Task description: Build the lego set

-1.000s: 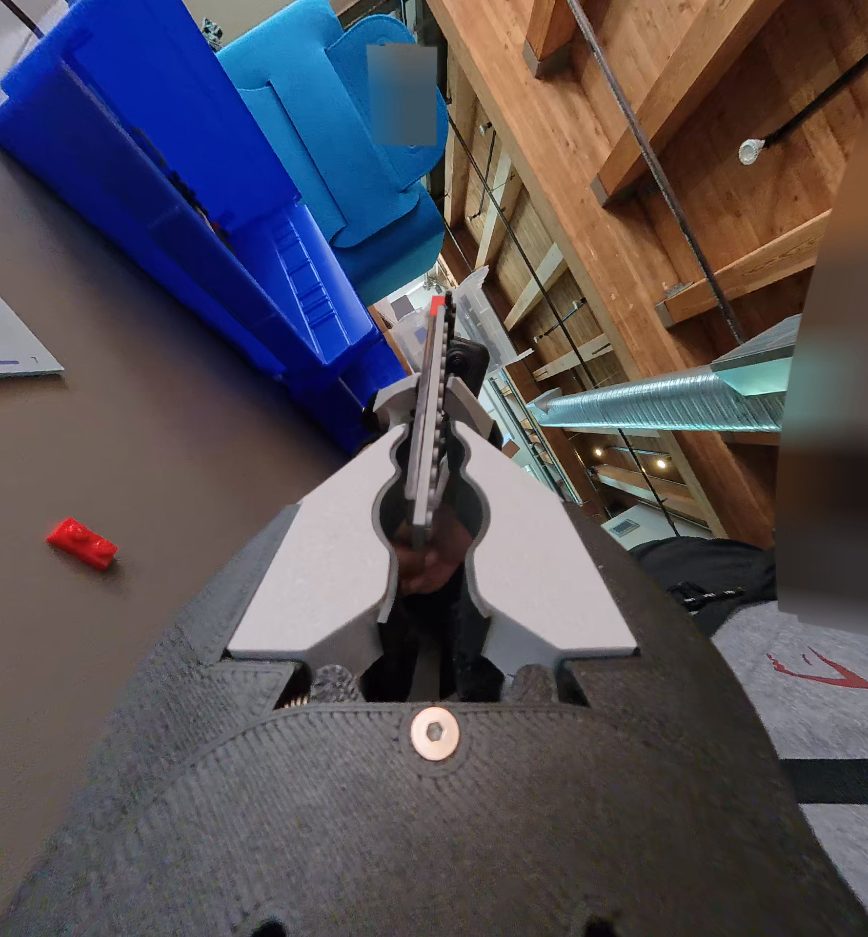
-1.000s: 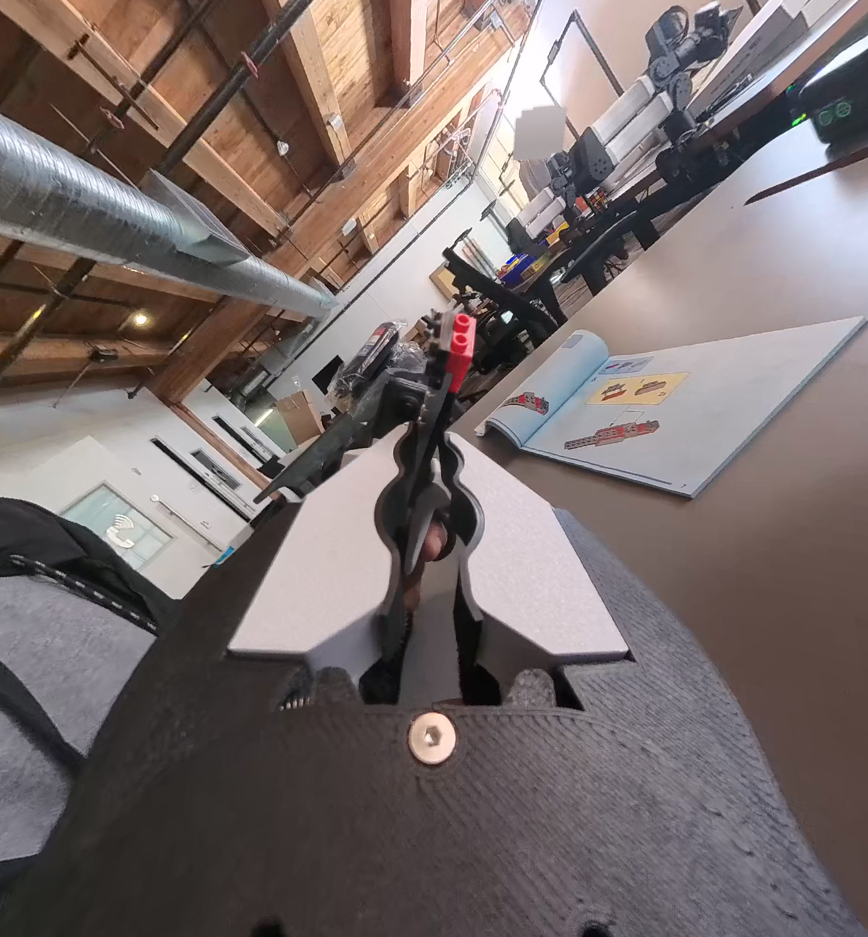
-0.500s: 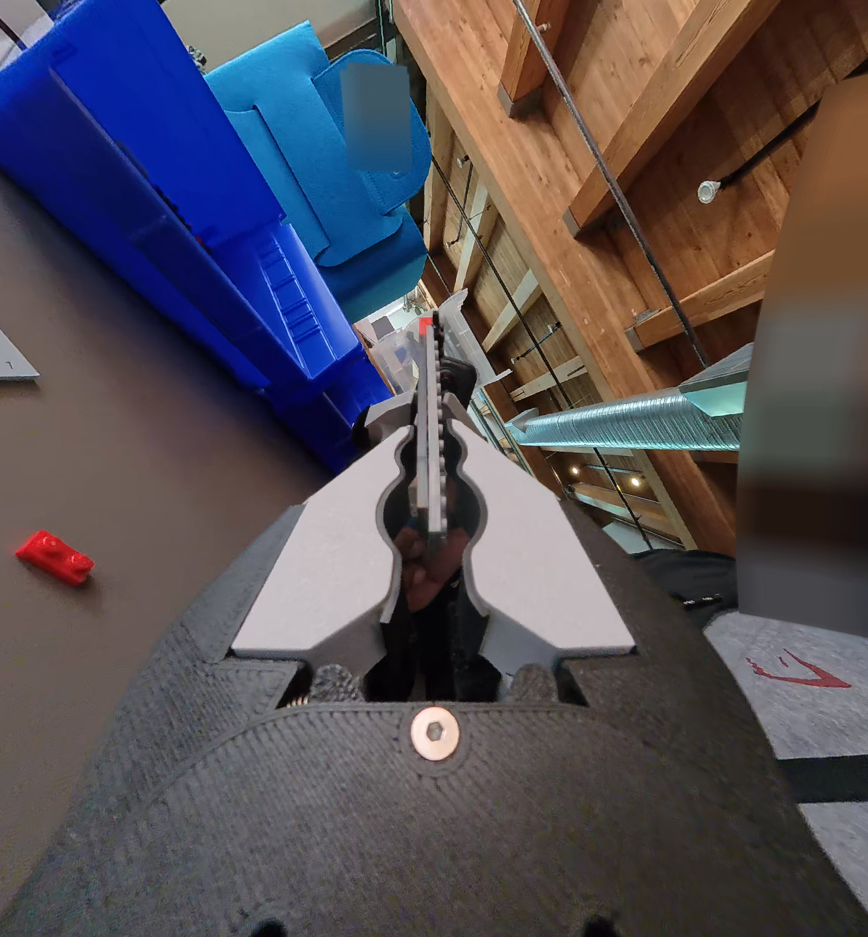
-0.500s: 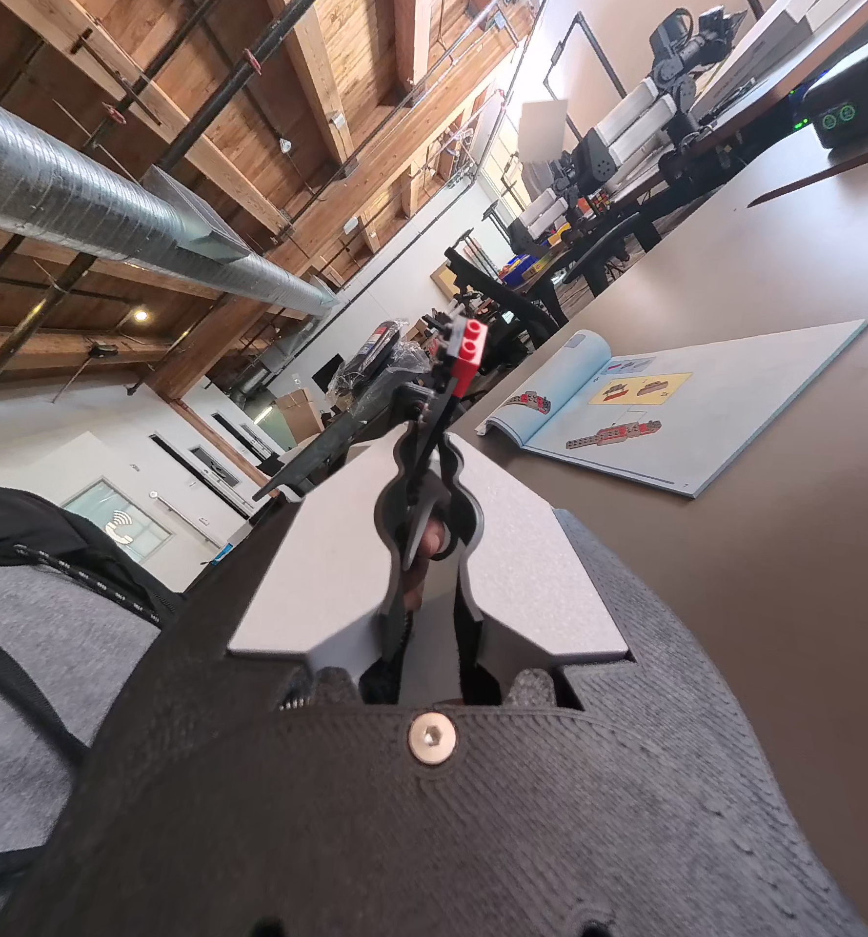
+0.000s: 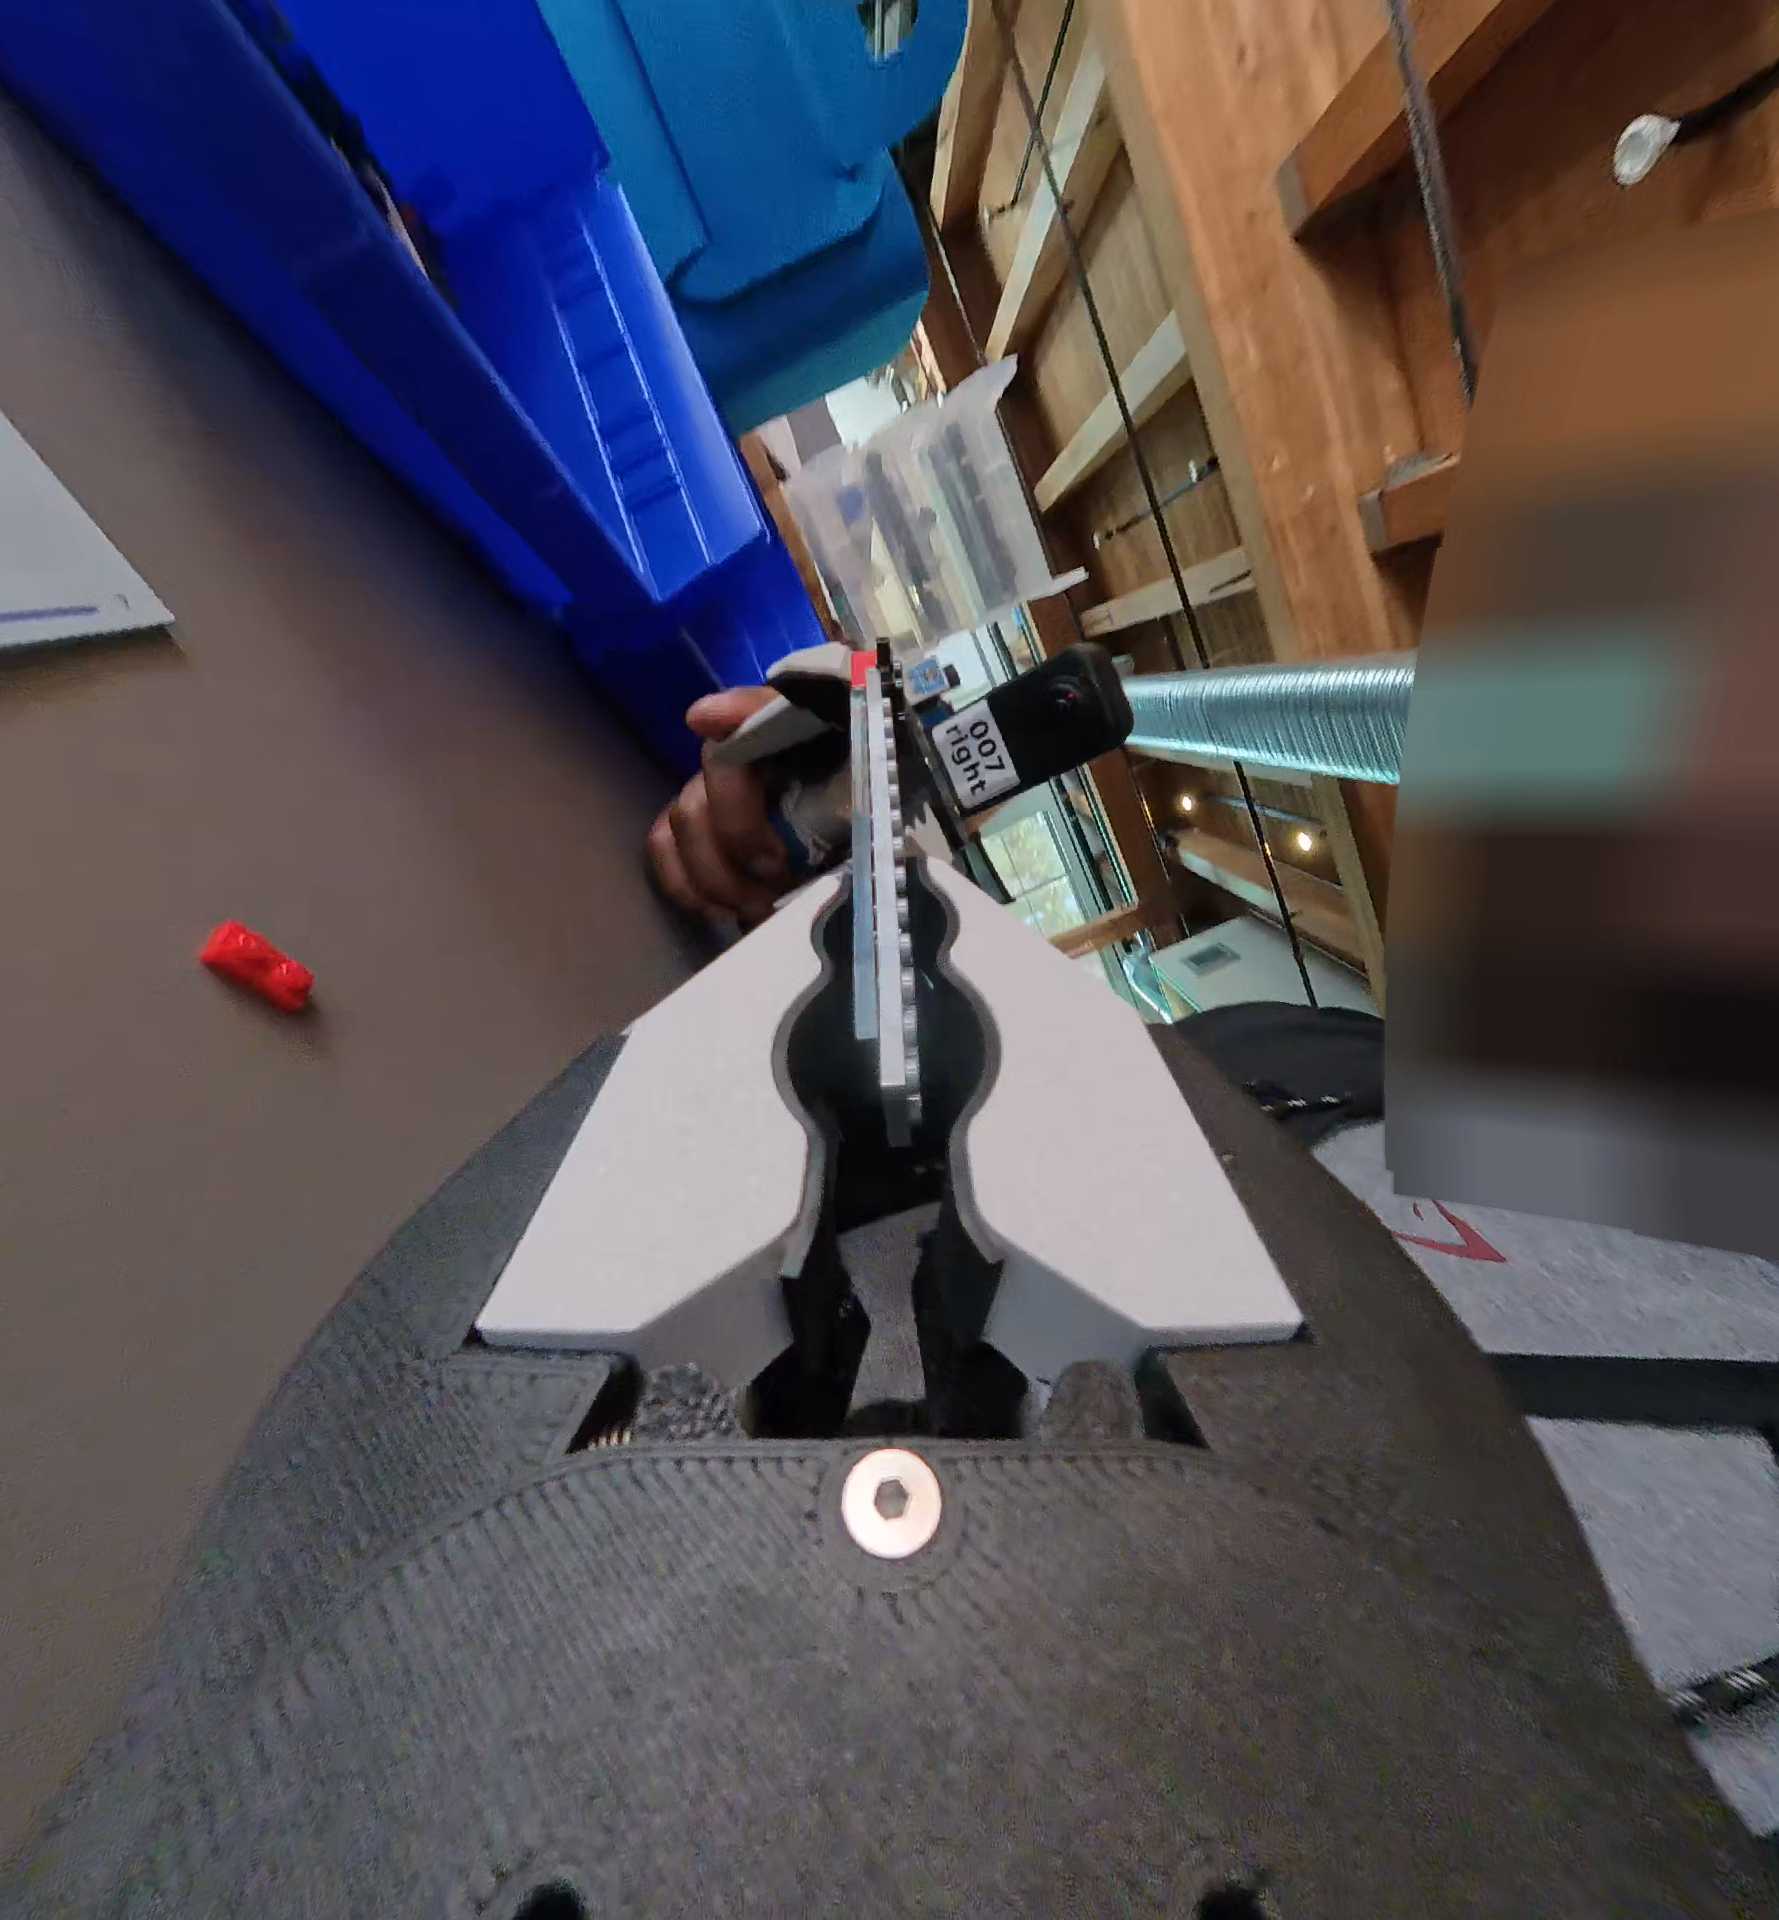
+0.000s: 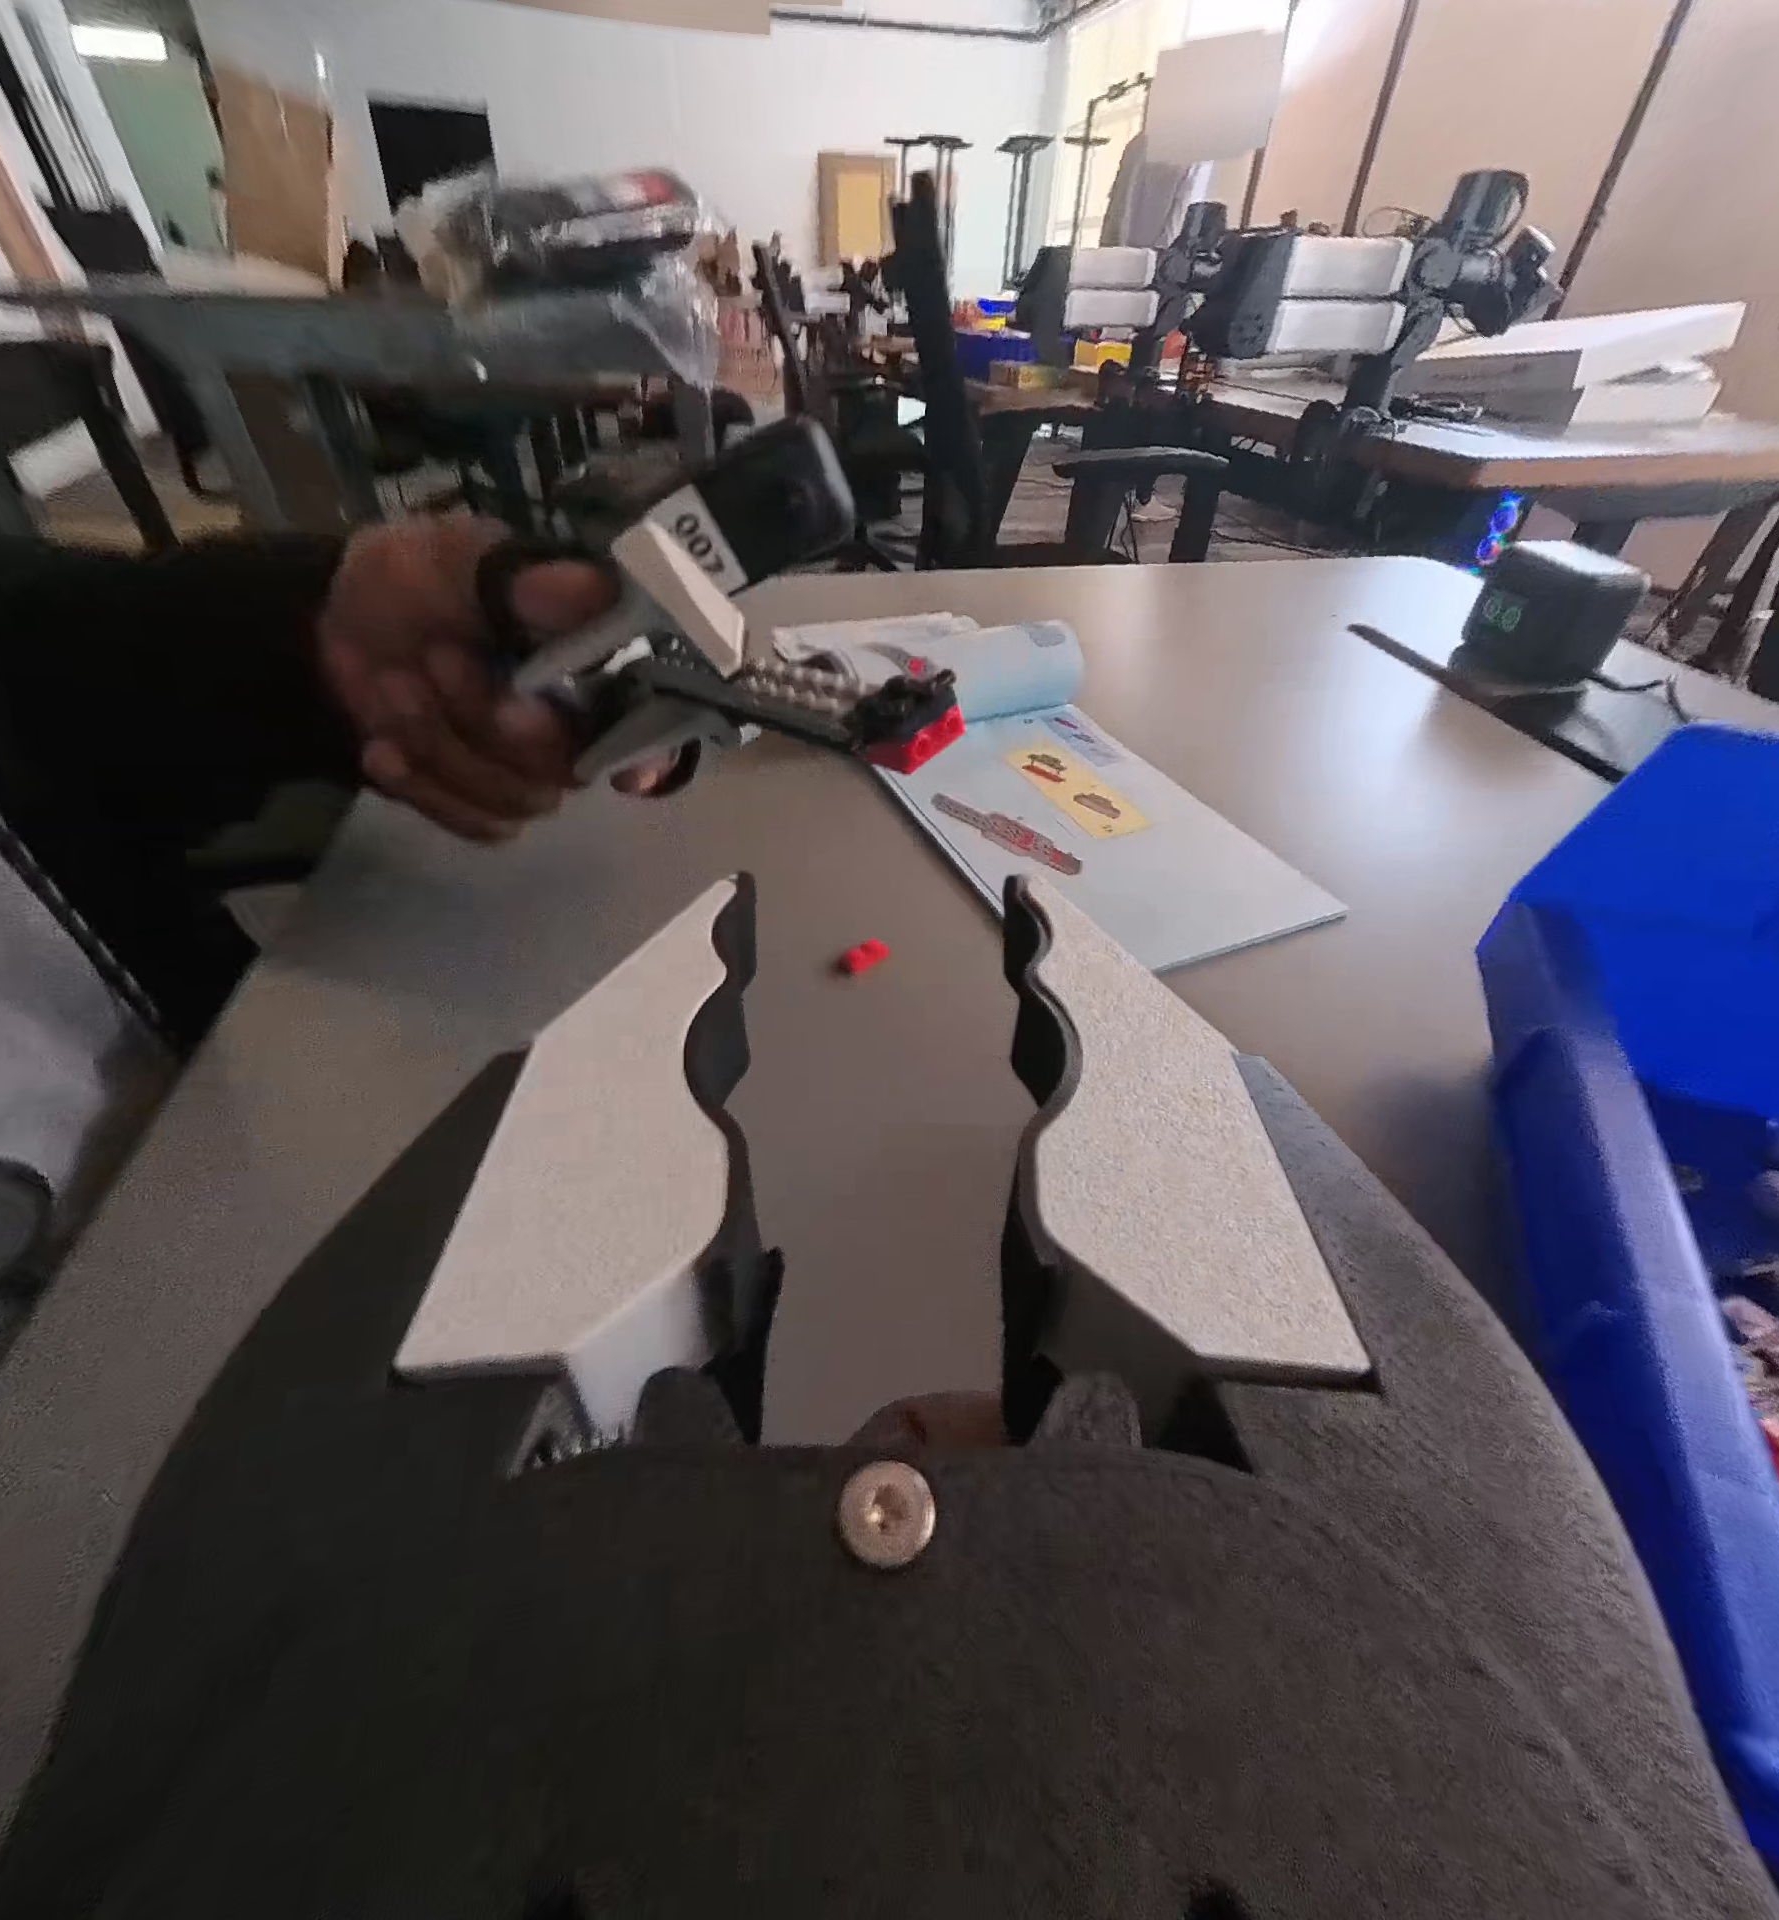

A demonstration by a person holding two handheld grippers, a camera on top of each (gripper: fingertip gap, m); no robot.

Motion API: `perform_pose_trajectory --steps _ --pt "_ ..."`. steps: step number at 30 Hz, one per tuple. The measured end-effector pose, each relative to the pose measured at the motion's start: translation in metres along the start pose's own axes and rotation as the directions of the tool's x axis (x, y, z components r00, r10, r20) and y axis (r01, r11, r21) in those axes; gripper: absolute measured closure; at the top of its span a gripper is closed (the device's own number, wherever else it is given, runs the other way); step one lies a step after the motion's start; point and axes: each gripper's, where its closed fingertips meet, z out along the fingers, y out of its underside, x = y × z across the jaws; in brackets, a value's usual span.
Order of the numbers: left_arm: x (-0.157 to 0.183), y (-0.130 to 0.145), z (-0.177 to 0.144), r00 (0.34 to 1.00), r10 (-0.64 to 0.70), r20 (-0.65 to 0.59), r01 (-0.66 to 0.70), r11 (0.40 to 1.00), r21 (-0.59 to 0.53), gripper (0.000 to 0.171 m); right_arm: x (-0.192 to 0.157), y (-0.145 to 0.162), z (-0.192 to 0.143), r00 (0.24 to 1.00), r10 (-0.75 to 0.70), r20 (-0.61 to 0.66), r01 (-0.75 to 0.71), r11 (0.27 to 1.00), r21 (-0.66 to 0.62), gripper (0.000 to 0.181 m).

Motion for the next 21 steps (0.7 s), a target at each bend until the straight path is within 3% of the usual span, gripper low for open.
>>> perform_pose_trajectory --steps 3,7,13,21 --pt "0.003 0.006 -0.001 0.998 -0.049 -0.039 0.046 0.997 -0.061 0.164 -0.003 0.005 -0.005 0.996 -0.085 0.012 0.086 0.996 -0.023 0.13" --pt "0.006 0.017 -0.001 0.989 -0.11 -0.098 0.096 0.985 -0.143 0.164 -0.008 0.002 -0.01 0.994 -0.092 0.055 0.092 0.996 0.005 0.133" --pt "0.0 0.028 0.002 0.988 -0.137 -0.076 0.116 0.965 -0.236 0.164 -0.024 0.001 -0.011 0.982 -0.131 0.139 0.129 0.991 0.022 0.148" --pt "-0.001 0.035 0.008 0.987 -0.146 -0.069 0.117 0.942 -0.315 0.164 -0.035 0.004 -0.009 0.973 -0.155 0.174 0.156 0.988 0.011 0.153"
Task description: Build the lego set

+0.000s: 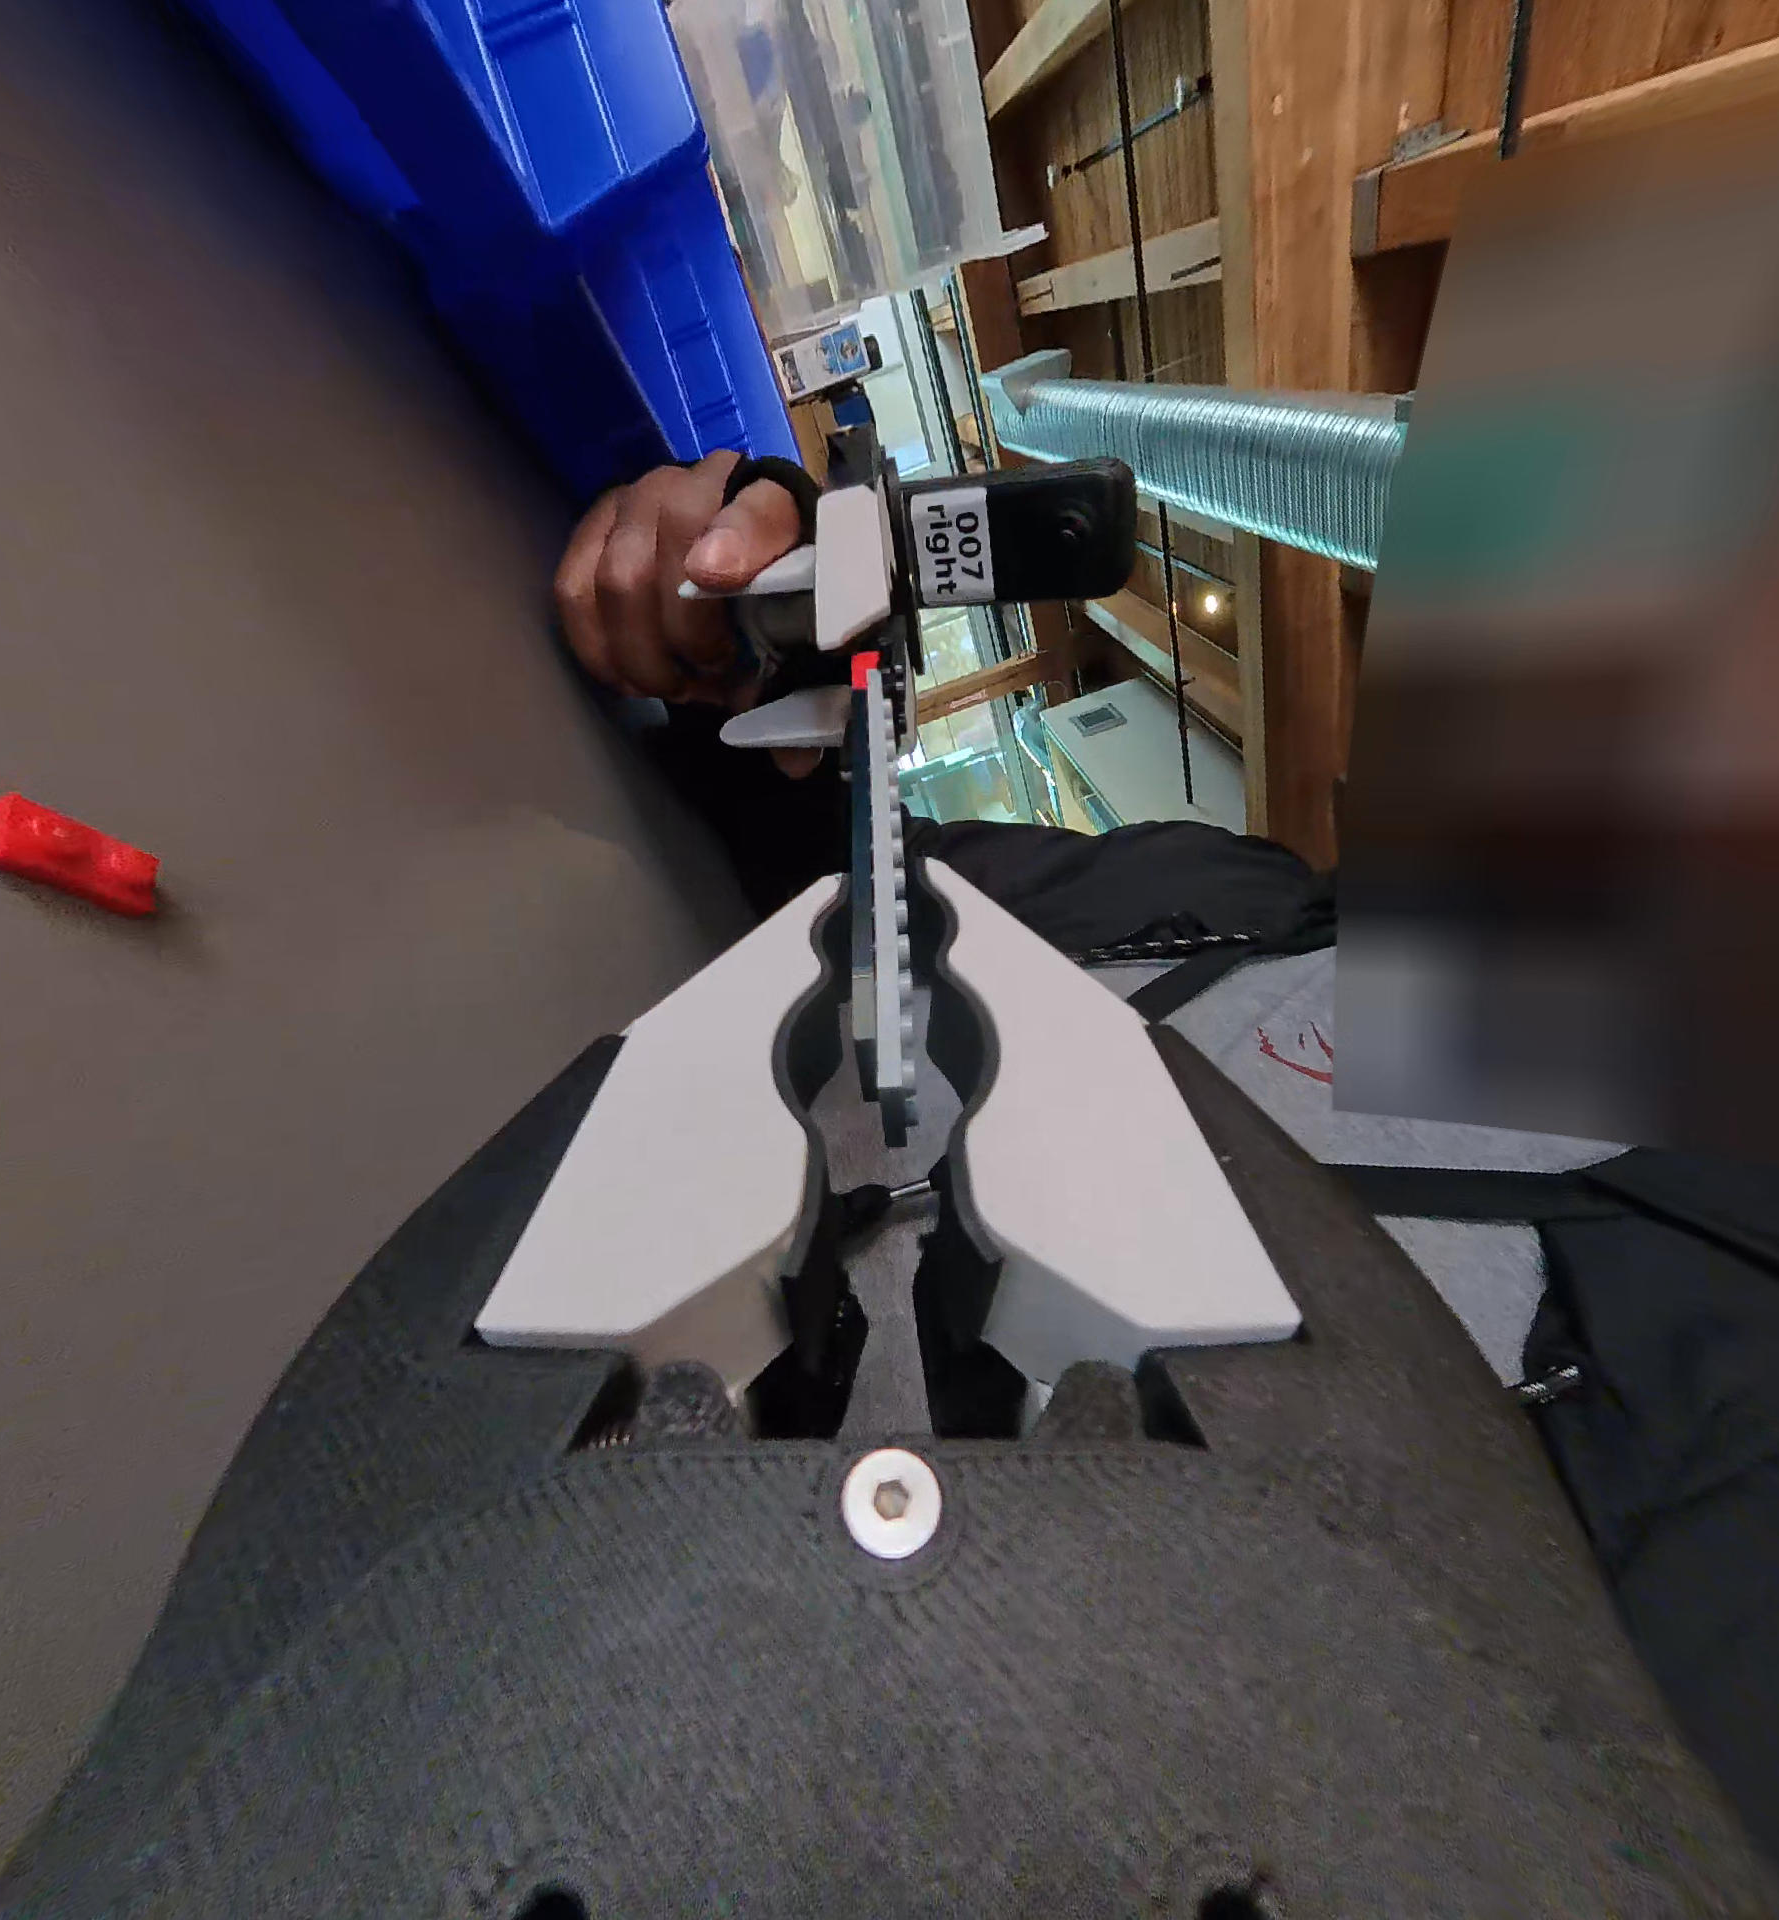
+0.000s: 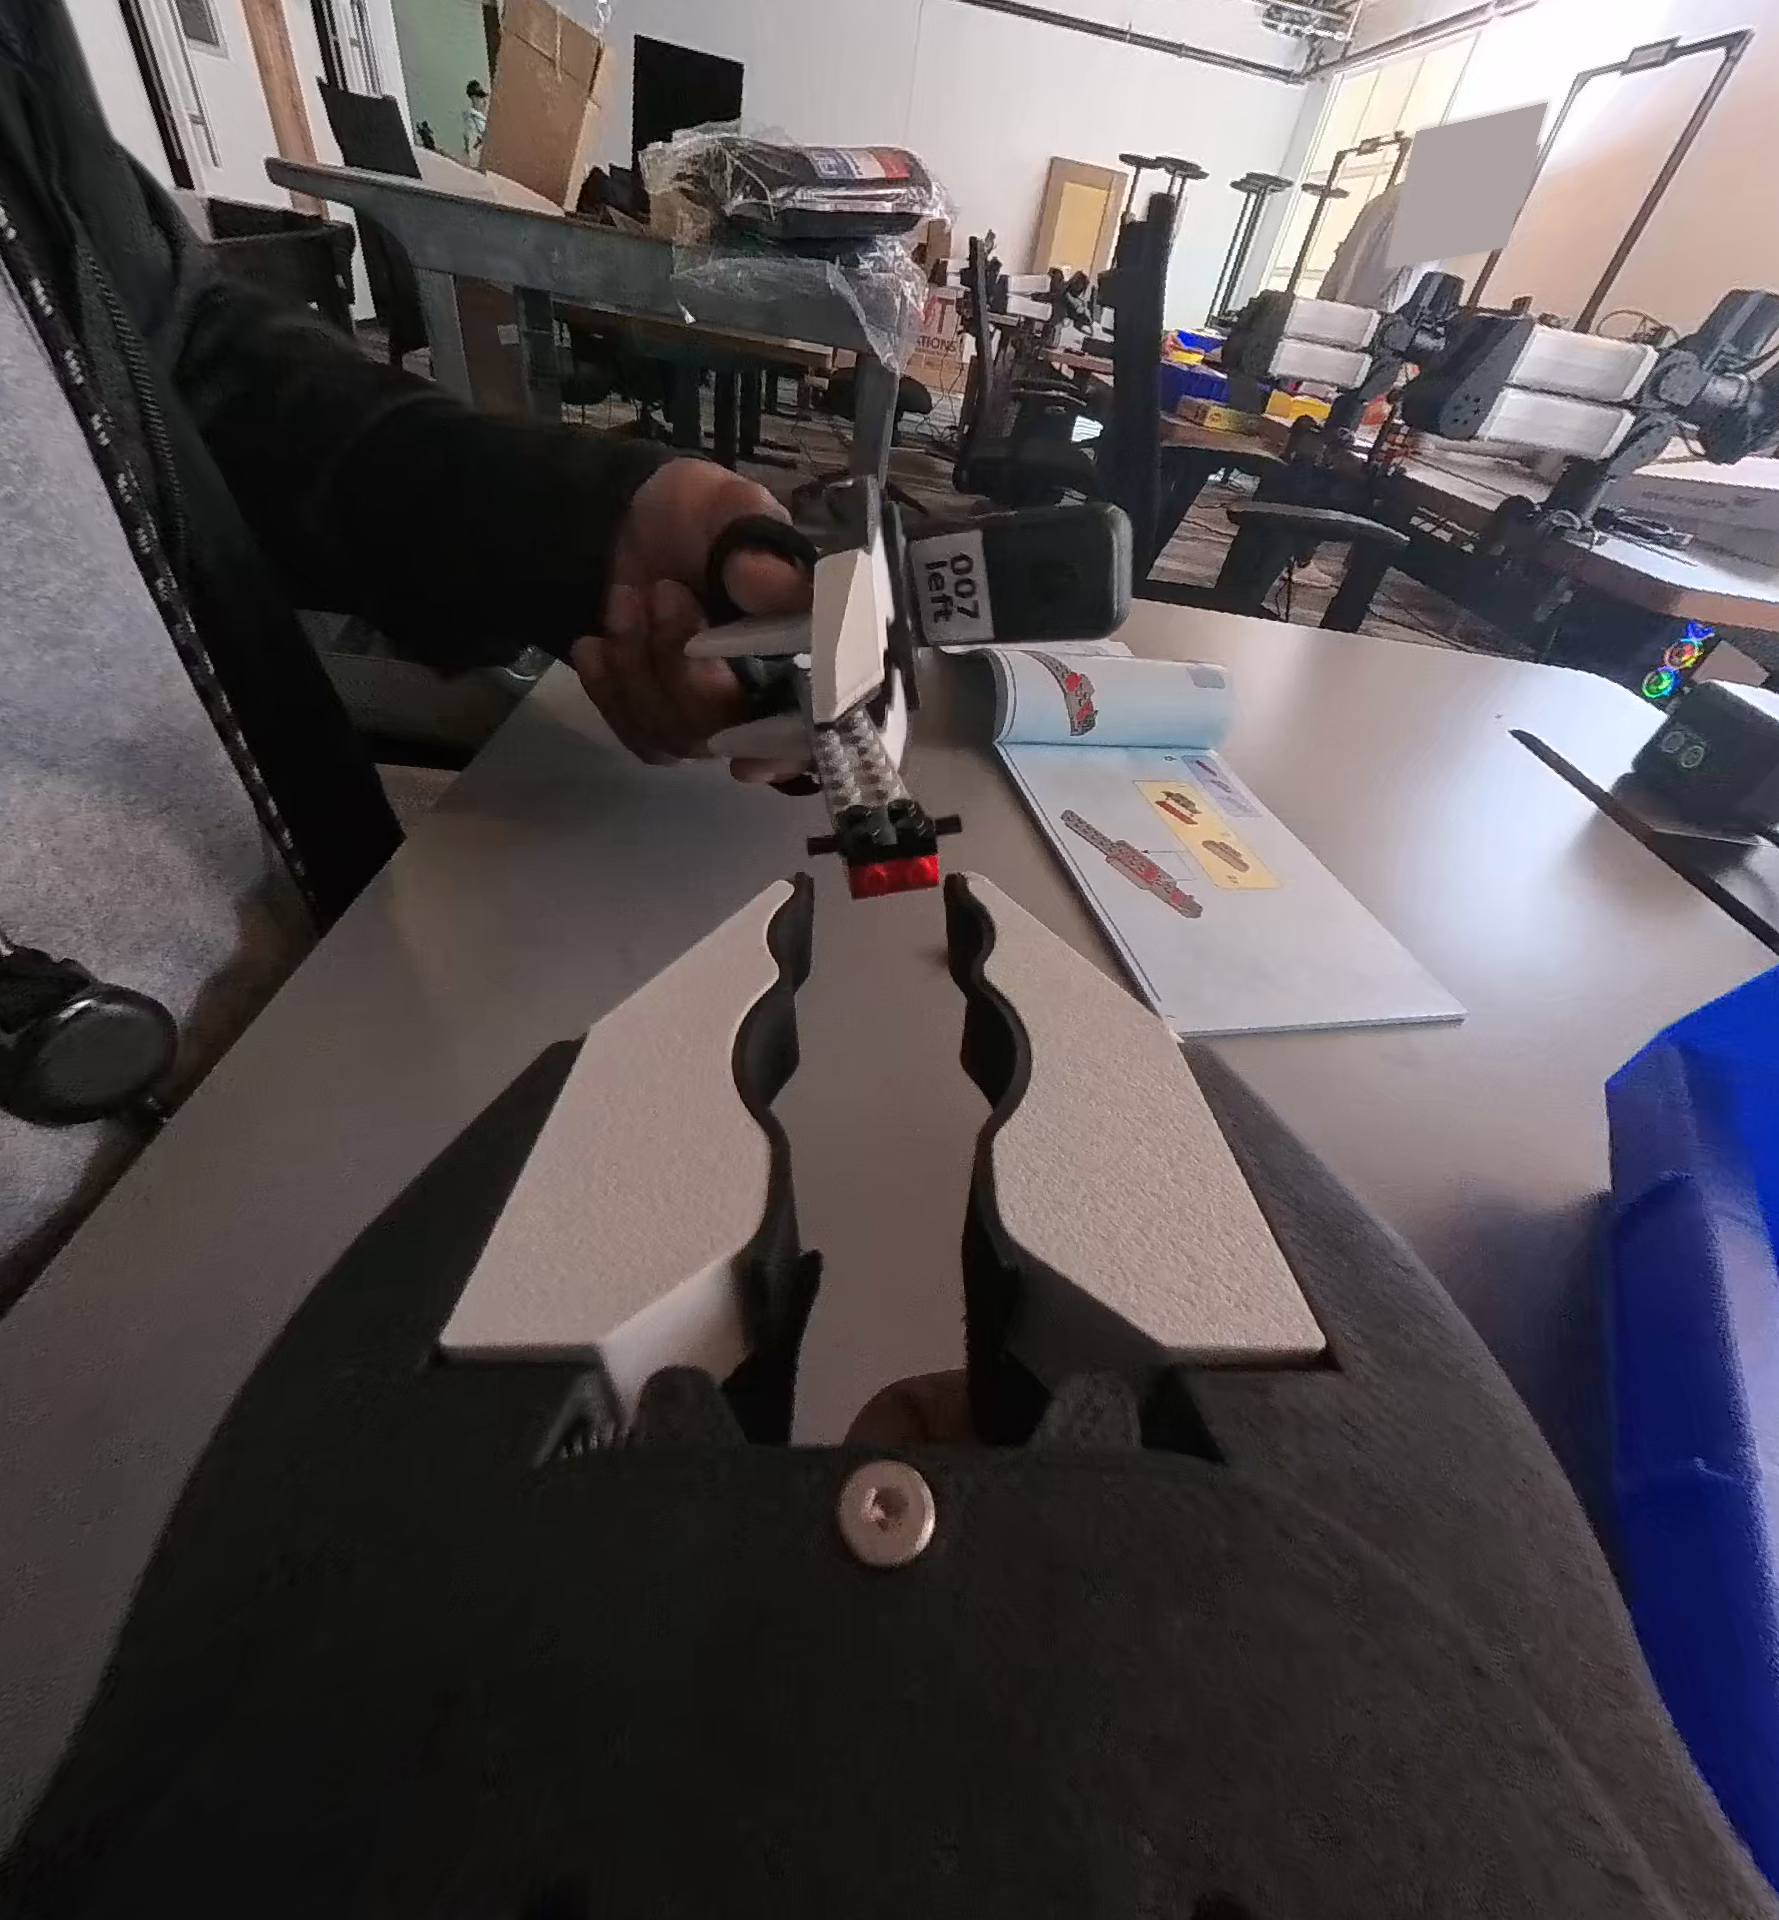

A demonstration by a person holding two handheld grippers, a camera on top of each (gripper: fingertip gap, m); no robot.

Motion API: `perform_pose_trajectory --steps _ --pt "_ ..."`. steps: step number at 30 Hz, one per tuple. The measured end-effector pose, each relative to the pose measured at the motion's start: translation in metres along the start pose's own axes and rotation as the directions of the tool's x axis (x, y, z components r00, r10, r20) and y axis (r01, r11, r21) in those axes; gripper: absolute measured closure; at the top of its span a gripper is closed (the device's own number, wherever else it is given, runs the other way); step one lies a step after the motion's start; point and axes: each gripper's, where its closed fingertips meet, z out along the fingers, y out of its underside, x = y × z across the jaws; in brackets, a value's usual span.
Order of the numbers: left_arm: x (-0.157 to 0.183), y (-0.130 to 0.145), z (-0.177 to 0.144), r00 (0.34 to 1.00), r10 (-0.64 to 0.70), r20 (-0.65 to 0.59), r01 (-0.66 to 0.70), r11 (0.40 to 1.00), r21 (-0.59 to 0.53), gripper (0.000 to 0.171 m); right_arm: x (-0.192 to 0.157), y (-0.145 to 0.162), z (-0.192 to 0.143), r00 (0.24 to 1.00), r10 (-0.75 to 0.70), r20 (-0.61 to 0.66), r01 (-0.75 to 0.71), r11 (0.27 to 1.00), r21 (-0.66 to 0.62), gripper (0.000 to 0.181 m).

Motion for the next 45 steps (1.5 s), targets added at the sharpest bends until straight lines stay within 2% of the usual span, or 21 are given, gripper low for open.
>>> perform_pose_trajectory --steps 9,12,15,18,23,25,28,31,34,39,43,45 --pt "-0.003 -0.002 0.001 1.0 0.007 0.024 -0.007 1.0 -0.024 0.163 -0.002 -0.001 0.001 1.0 -0.001 0.005 0.001 1.0 0.003 0.161" --pt "0.002 -0.011 -0.005 0.995 0.093 0.046 -0.093 0.996 -0.002 0.141 0.003 -0.004 -0.001 1.0 0.025 -0.016 -0.024 0.999 0.025 0.161" --pt "0.001 -0.024 -0.018 0.959 0.239 0.151 -0.244 0.97 0.013 0.125 0.013 -0.005 -0.005 0.997 0.052 -0.051 -0.05 0.998 0.039 0.162" --pt "-0.007 -0.037 -0.033 0.896 0.35 0.274 -0.368 0.93 0.015 0.119 0.023 -0.003 -0.009 0.993 0.077 -0.094 -0.073 0.996 0.043 0.162" --pt "-0.03 -0.047 -0.047 0.781 0.434 0.449 -0.47 0.882 -0.036 0.118 0.038 -0.004 -0.017 0.982 0.124 -0.146 -0.114 0.991 0.071 0.162" --pt "-0.045 -0.044 -0.049 0.717 0.466 0.518 -0.481 0.869 -0.115 0.12 0.042 -0.004 -0.02 0.977 0.138 -0.161 -0.127 0.989 0.079 0.162" --pt "-0.068 -0.039 -0.053 0.571 0.545 0.614 -0.488 0.827 -0.28 0.128 0.046 -0.005 -0.022 0.973 0.157 -0.172 -0.142 0.985 0.093 0.162" --pt "-0.081 -0.037 -0.052 0.434 0.637 0.637 -0.501 0.758 -0.418 0.137 0.047 -0.006 -0.023 0.97 0.171 -0.171 -0.154 0.982 0.107 0.162" --pt "-0.089 -0.036 -0.052 0.336 0.702 0.627 -0.501 0.698 -0.513 0.14 0.049 -0.007 -0.025 0.968 0.186 -0.169 -0.167 0.979 0.118 0.162" --pt "-0.097 -0.032 -0.051 0.278 0.753 0.597 -0.481 0.647 -0.592 0.142 0.051 -0.008 -0.027 0.964 0.206 -0.168 -0.185 0.974 0.133 0.162" --pt "-0.099 -0.032 -0.053 0.23 0.784 0.577 -0.477 0.608 -0.635 0.156 0.051 -0.008 -0.027 0.962 0.217 -0.164 -0.194 0.971 0.14 0.162" --pt "-0.098 -0.03 -0.051 0.24 0.792 0.561 -0.482 0.599 -0.64 0.157 0.05 -0.009 -0.026 0.963 0.218 -0.161 -0.195 0.97 0.143 0.162"
